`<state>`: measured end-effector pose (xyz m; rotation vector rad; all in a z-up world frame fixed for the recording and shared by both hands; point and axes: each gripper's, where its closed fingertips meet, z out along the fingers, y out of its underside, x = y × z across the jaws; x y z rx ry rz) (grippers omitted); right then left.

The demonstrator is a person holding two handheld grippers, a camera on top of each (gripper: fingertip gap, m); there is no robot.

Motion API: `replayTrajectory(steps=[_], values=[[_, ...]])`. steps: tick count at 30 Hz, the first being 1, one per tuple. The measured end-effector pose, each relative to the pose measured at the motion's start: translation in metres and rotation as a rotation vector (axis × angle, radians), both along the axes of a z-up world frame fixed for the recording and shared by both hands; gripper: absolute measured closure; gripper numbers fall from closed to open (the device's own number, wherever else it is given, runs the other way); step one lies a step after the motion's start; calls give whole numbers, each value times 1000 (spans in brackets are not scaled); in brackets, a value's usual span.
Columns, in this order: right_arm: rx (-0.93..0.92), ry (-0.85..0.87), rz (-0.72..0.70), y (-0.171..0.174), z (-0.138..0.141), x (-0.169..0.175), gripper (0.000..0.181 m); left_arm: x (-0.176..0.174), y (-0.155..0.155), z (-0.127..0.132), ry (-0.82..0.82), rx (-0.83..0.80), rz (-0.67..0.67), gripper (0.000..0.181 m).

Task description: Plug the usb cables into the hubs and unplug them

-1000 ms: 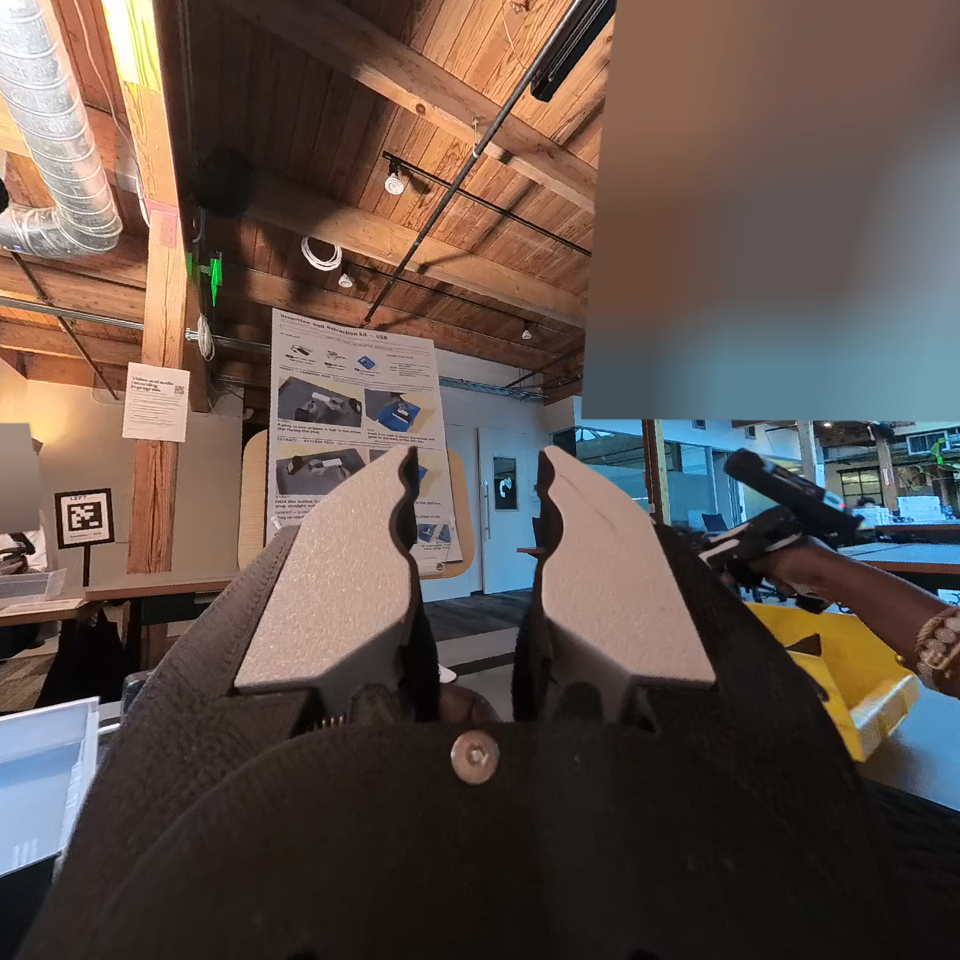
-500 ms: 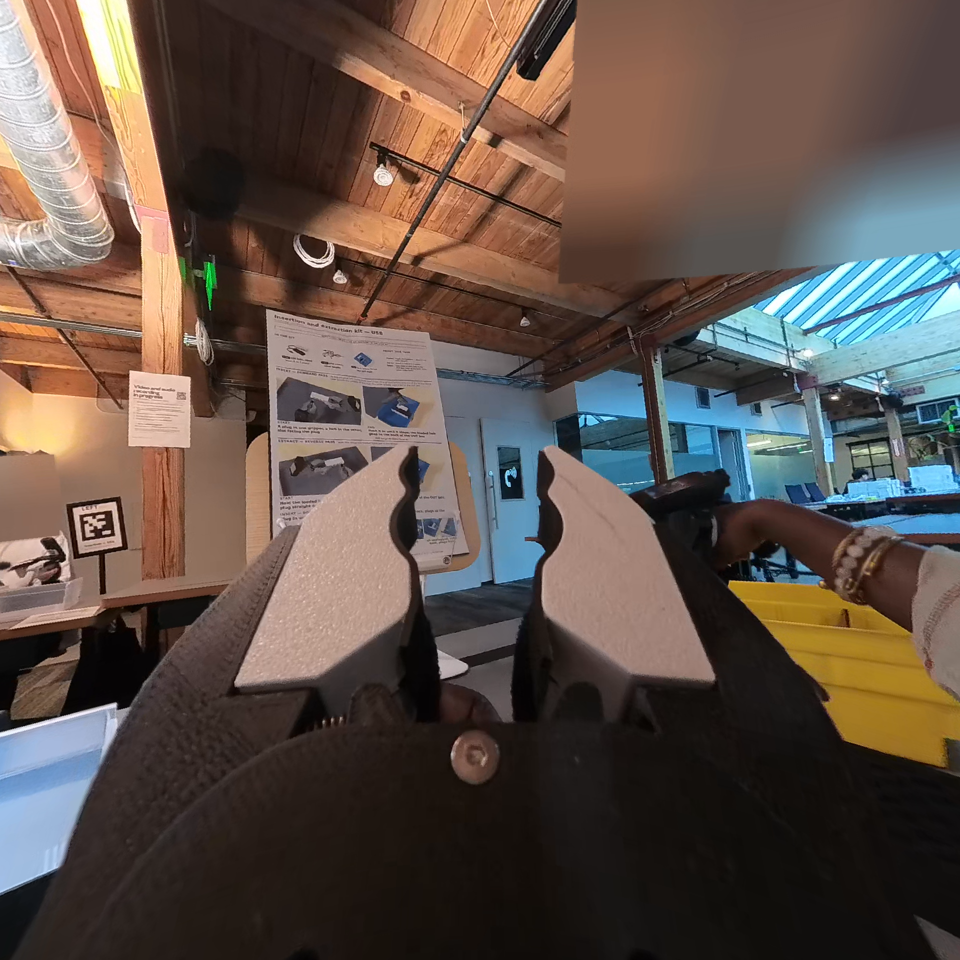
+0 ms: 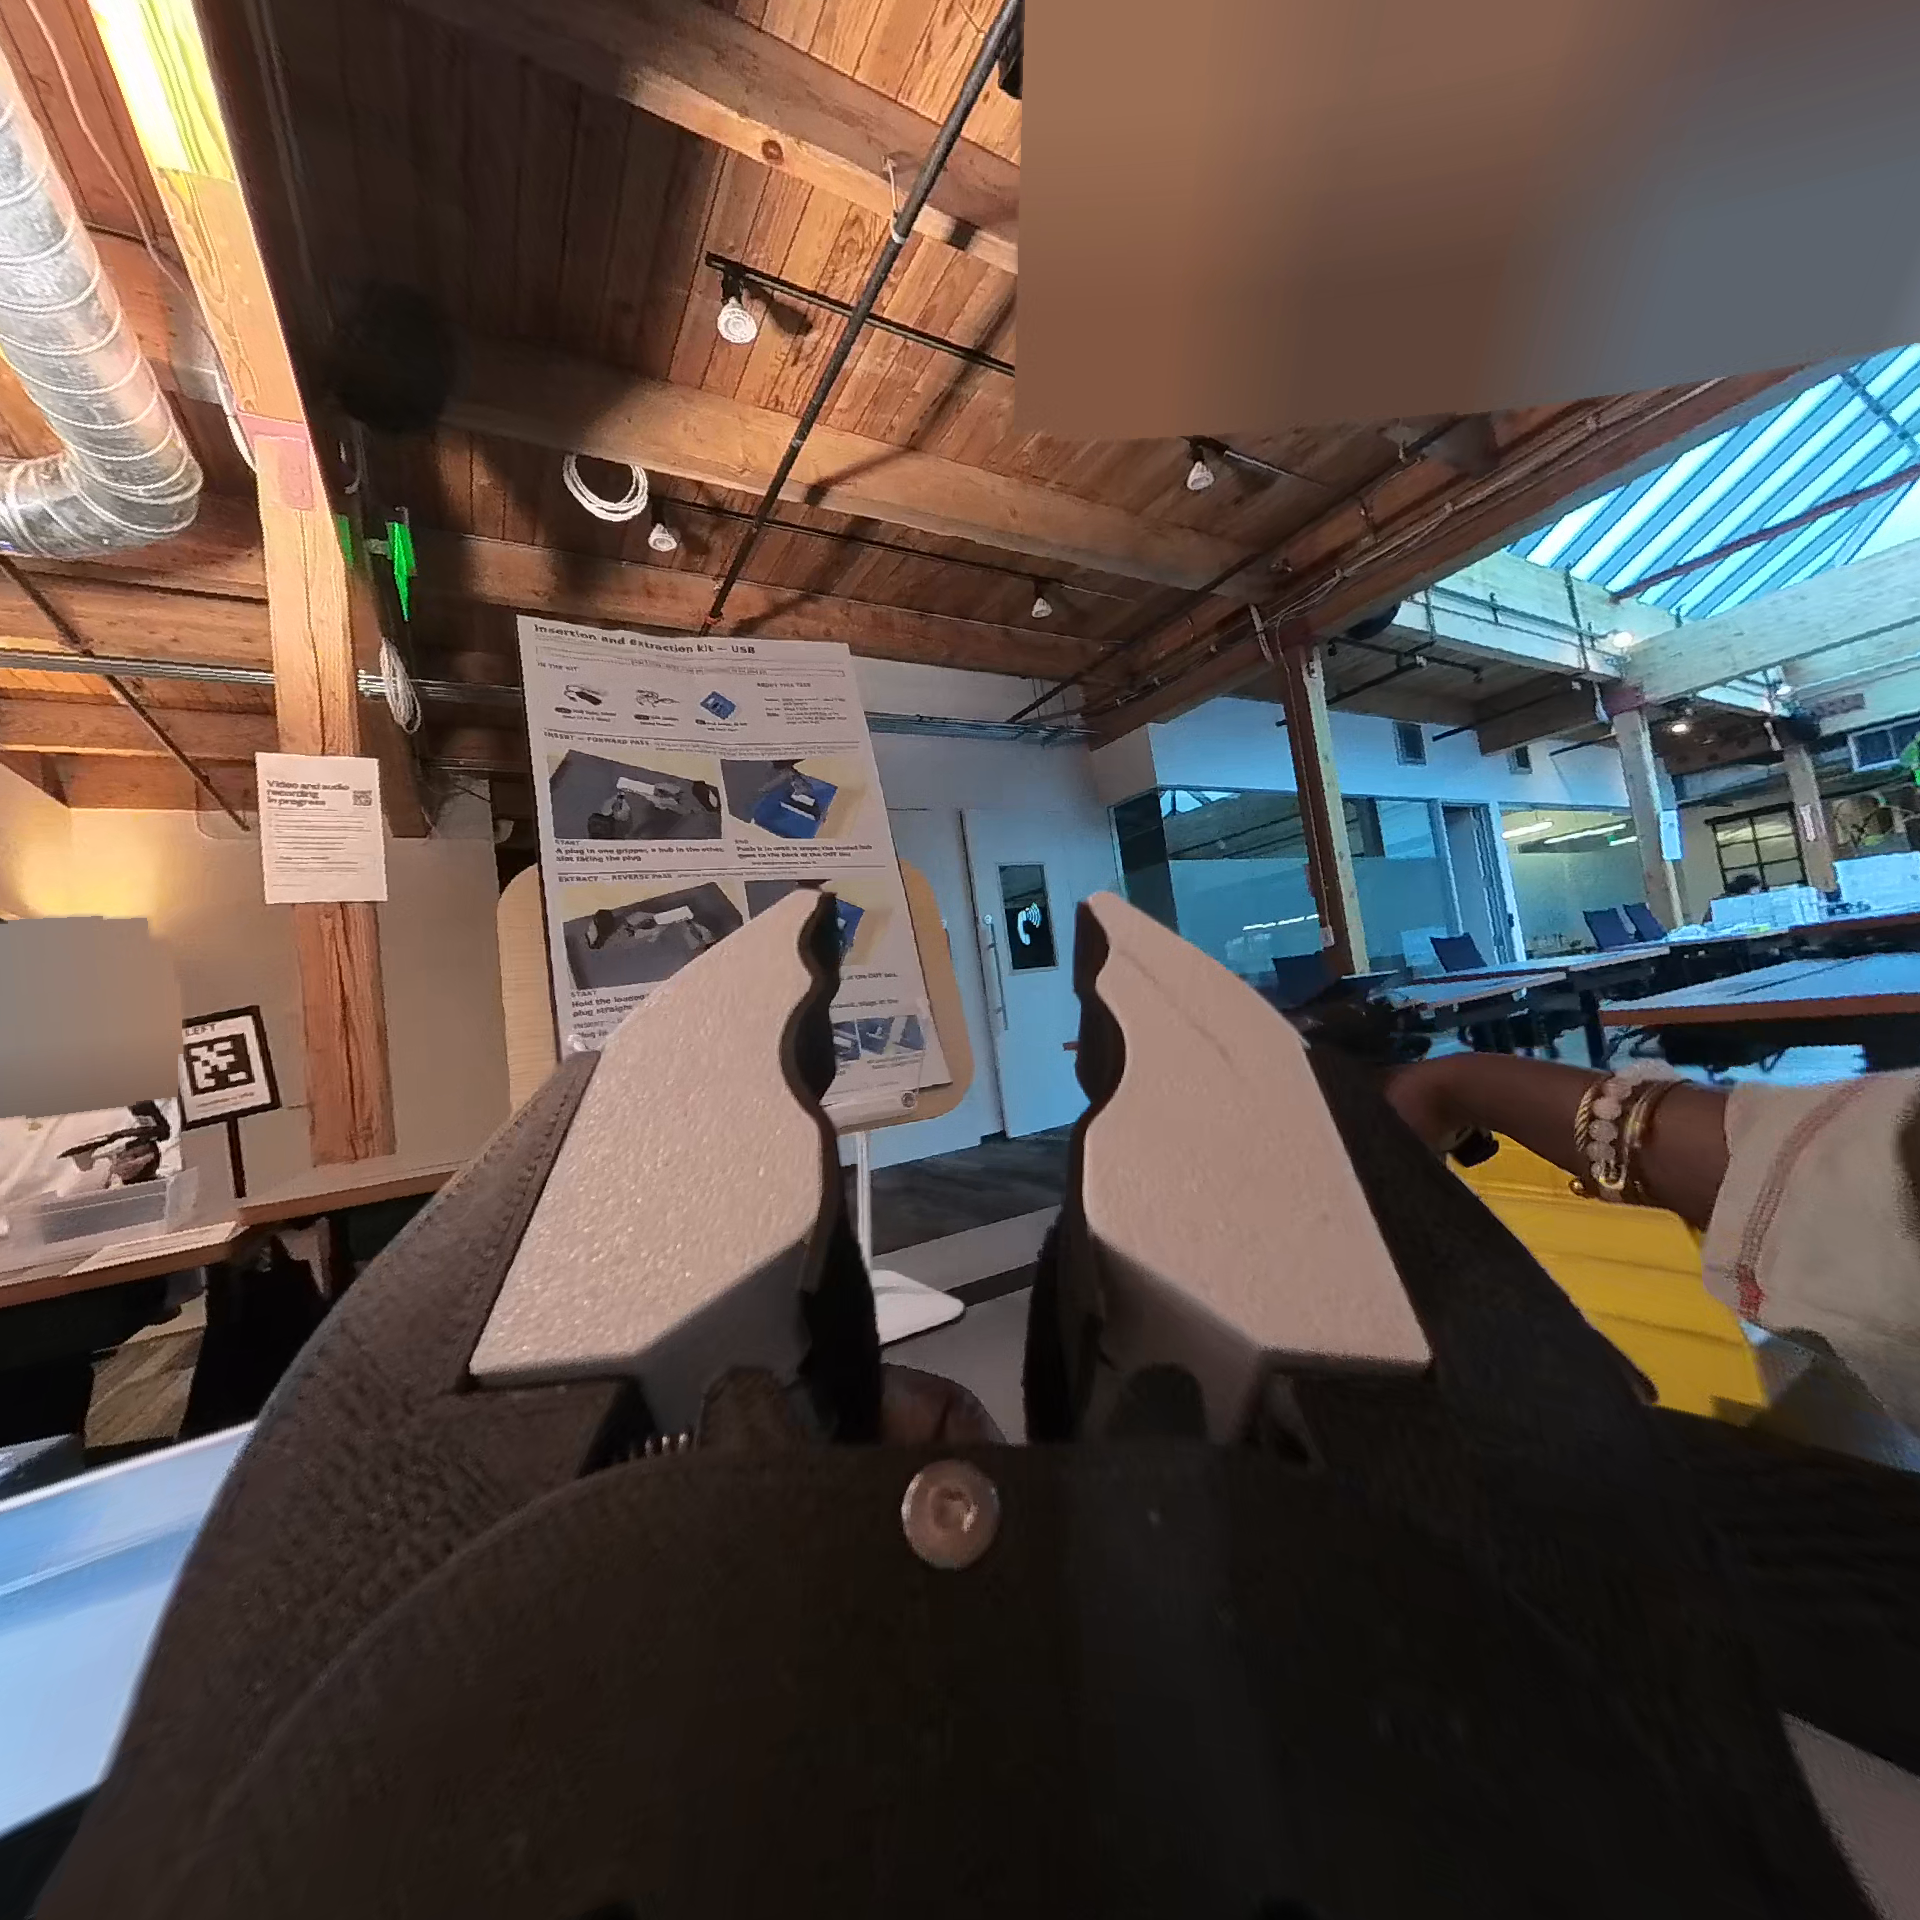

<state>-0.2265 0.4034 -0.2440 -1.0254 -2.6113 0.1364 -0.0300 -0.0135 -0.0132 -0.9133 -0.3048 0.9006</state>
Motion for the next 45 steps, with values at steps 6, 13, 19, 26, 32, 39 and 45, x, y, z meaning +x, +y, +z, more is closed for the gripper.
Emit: replayTrajectory(steps=[6, 13, 19, 26, 32, 39, 45], values=[[59, 55, -46, 17, 4, -9, 116, 1, -15, 9, 19, -95, 81, 138], [84, 421, -326, 45, 103, 9, 93, -3, -76, 20, -198, -226, 229, 133], [-435, 947, -139, -46, 208, 71, 72, -21, -135, -1, -372, -378, 425, 133], [-1058, 1038, 325, -185, 206, 181, 71, -81, -128, -34, -730, -570, -9, 129], [-1279, 1053, 250, -193, 153, 167, 71, -182, -172, -118, -1276, -875, 41, 123], [-1274, 1062, 257, -194, 148, 165, 75, -213, -193, -208, -1661, -1080, 7, 115], [-1265, 1035, 258, -196, 142, 164, 78, -205, -187, -237, -1683, -1259, -35, 135]])
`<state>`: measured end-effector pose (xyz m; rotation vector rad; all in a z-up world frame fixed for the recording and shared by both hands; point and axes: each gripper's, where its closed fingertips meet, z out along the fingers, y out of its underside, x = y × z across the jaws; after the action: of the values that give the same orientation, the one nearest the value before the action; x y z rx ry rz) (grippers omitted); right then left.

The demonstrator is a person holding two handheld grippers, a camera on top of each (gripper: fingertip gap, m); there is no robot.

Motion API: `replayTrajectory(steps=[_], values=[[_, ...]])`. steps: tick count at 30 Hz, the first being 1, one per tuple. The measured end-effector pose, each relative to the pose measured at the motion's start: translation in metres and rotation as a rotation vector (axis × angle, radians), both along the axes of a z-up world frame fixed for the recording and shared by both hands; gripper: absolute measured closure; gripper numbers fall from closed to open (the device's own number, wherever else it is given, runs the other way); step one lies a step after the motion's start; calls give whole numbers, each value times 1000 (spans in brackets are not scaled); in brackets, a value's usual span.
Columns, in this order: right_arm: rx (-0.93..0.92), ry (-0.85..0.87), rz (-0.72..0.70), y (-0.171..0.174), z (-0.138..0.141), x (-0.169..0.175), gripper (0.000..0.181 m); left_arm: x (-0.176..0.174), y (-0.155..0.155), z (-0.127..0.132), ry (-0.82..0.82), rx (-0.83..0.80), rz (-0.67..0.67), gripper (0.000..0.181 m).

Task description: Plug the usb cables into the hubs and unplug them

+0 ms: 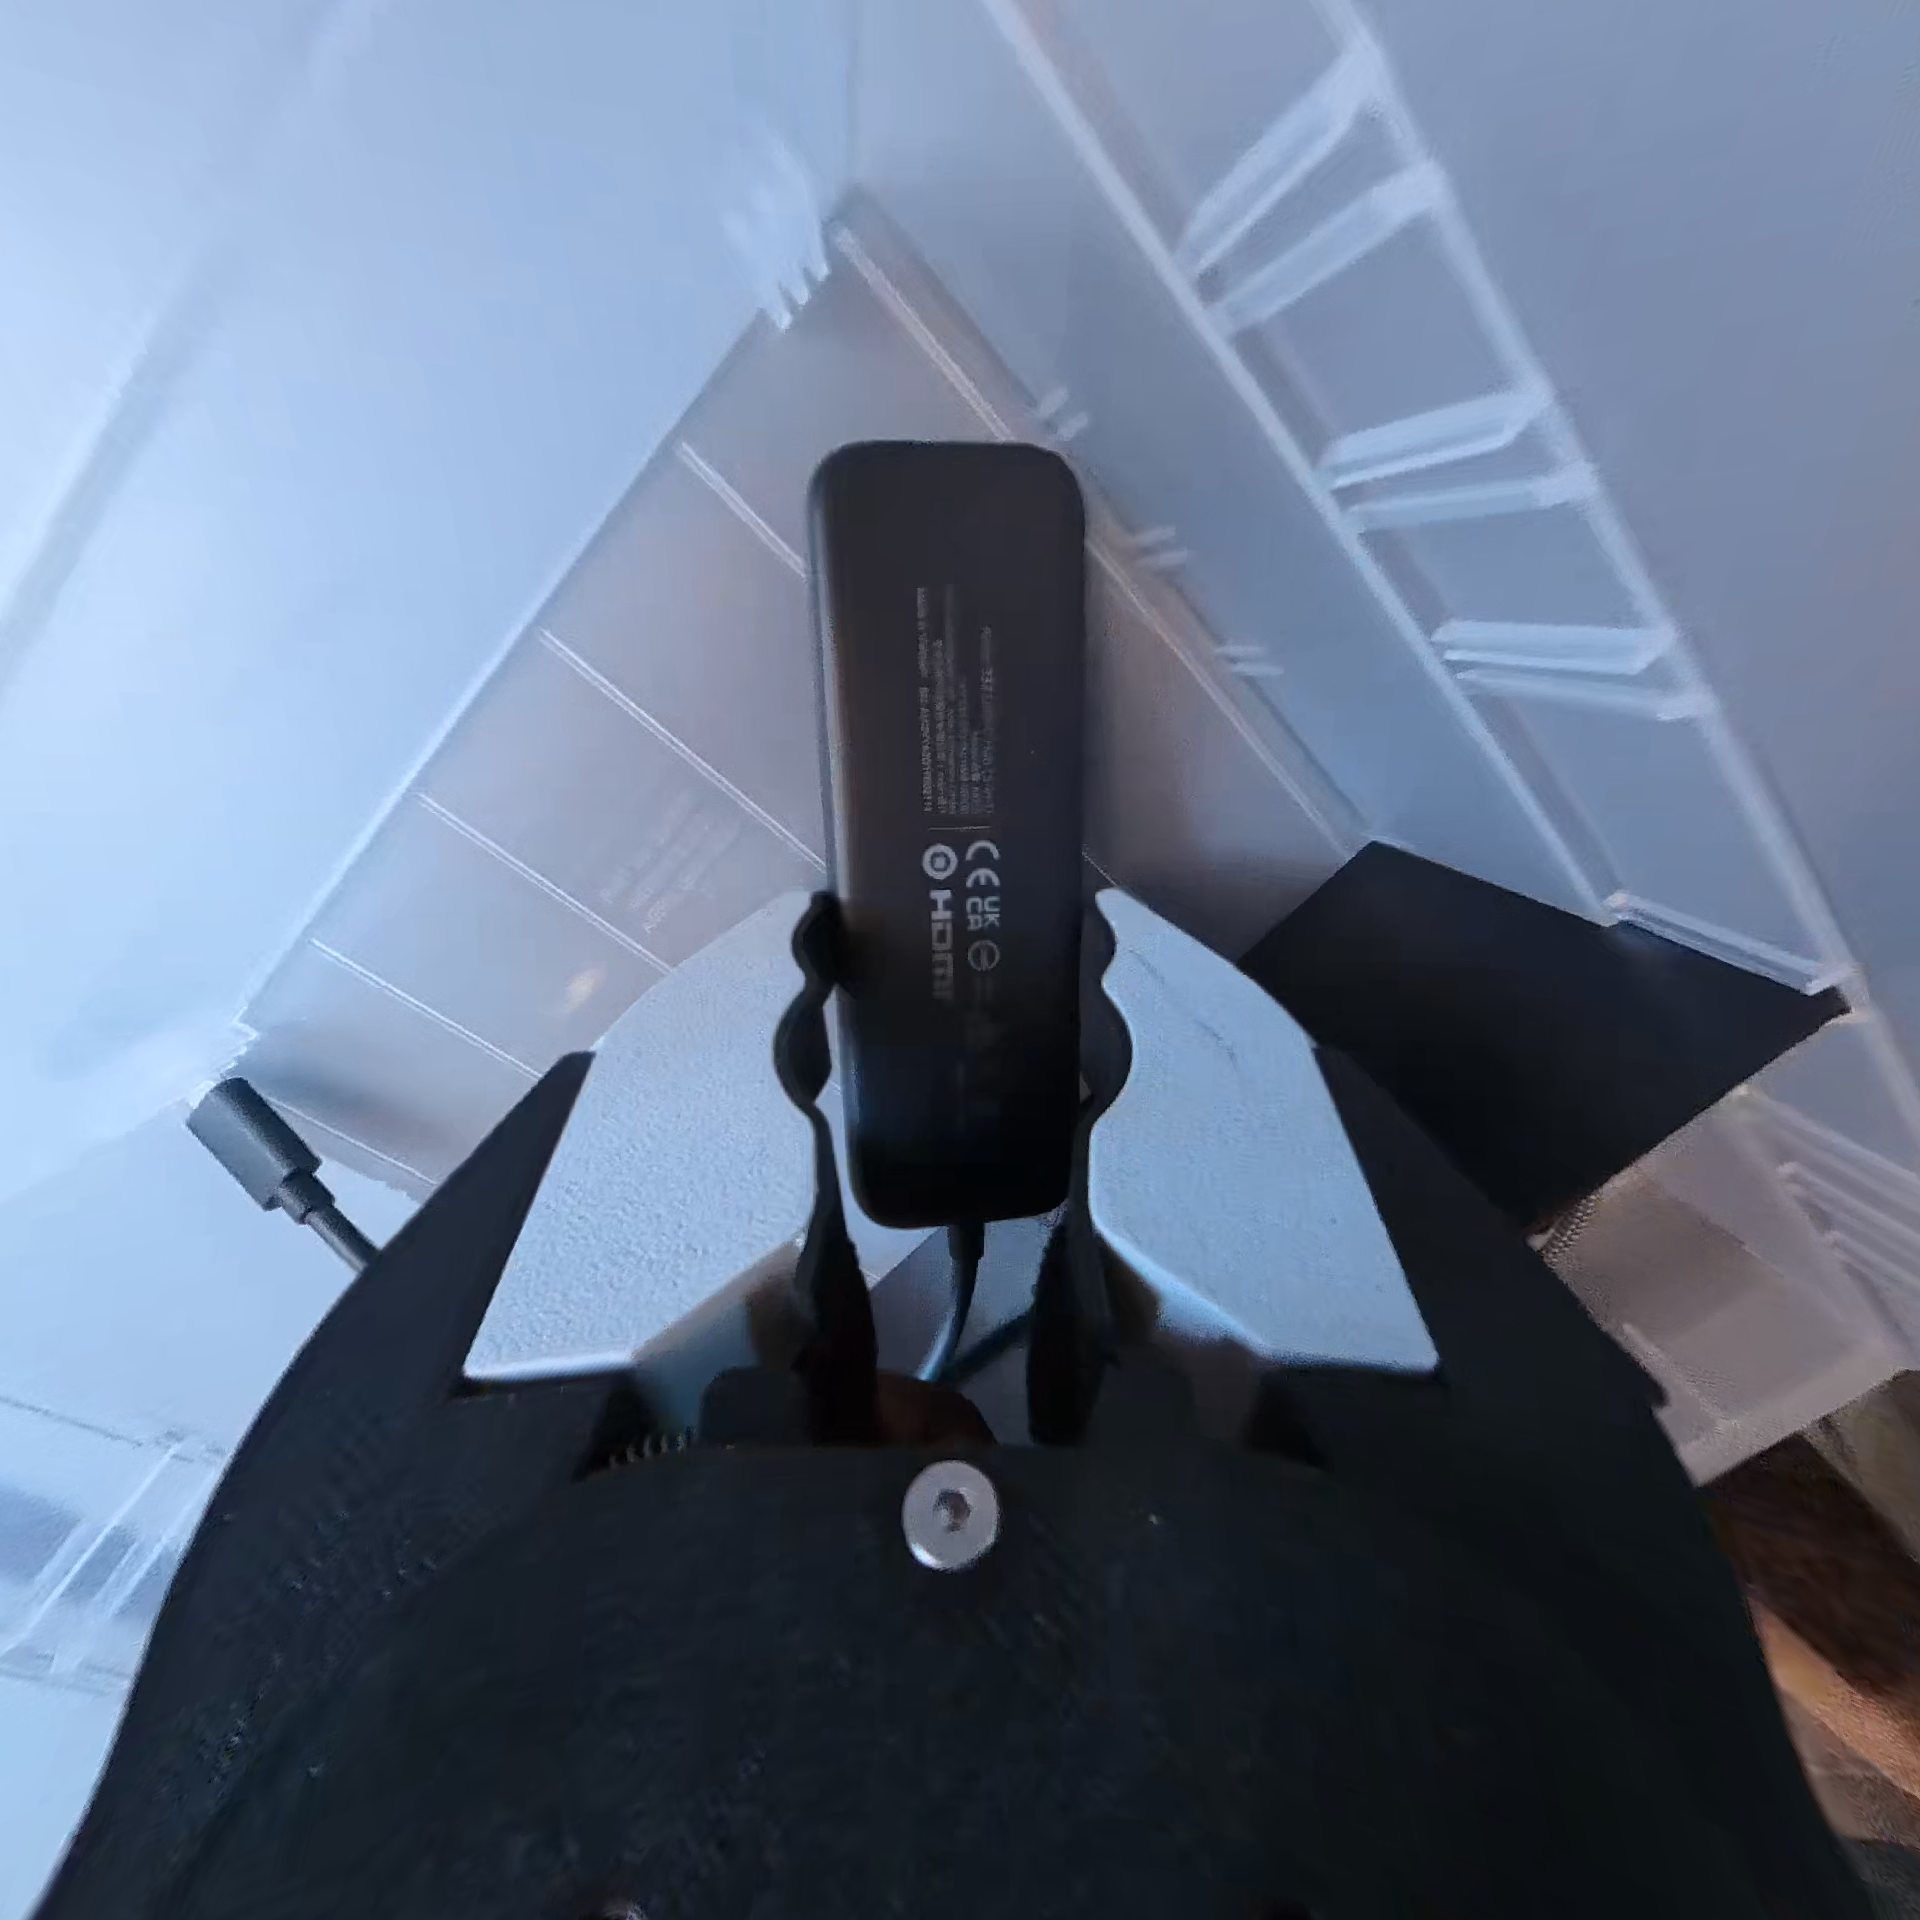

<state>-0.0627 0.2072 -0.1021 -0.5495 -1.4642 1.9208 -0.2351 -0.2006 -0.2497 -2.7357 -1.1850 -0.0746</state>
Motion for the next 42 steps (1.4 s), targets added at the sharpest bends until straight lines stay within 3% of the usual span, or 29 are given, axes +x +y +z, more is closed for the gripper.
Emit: replayTrajectory(steps=[3, 6, 9, 12, 16, 18, 20, 24, 28, 32, 35, 38, 42], values=[[-5, -13, -4, 2, -2, -1, 80, -2, -2, 3, 44, -36, -28, 136], [-11, -27, -1, 3, -4, -1, 84, -13, 0, 28, 191, 3, -12, 136], [-3, -22, -7, 2, -5, -1, 85, -27, 0, 76, 441, 77, 49, 136], [3, -24, -4, 1, -5, 0, 85, -34, 4, 142, 785, 190, 121, 136], [25, -21, -7, -2, -8, 1, 85, 6, 35, 241, 1282, 523, 167, 136], [30, -2, -18, -4, -6, 3, 84, 45, 52, 283, 1465, 796, 202, 136], [34, 38, -36, -7, -2, 6, 82, 89, 68, 311, 1523, 1146, 233, 136], [76, 172, -97, -25, 17, 15, 81, 154, 93, 330, 1335, 1821, 316, 136], [58, 343, -107, -61, 48, 41, 88, 183, 130, 305, 1032, 2199, 414, 136], [-2, 523, -32, -105, 83, 88, 115, 188, 179, 264, 671, 2346, 528, 136], [182, 633, -99, -130, 85, 100, 133, 188, 205, 244, 511, 2392, 603, 136], [295, 658, -167, -138, 83, 95, 147, 198, 225, 238, 463, 2407, 591, 136], [339, 554, -87, -147, 67, 86, 149, 210, 243, 237, 450, 2388, 519, 136]])
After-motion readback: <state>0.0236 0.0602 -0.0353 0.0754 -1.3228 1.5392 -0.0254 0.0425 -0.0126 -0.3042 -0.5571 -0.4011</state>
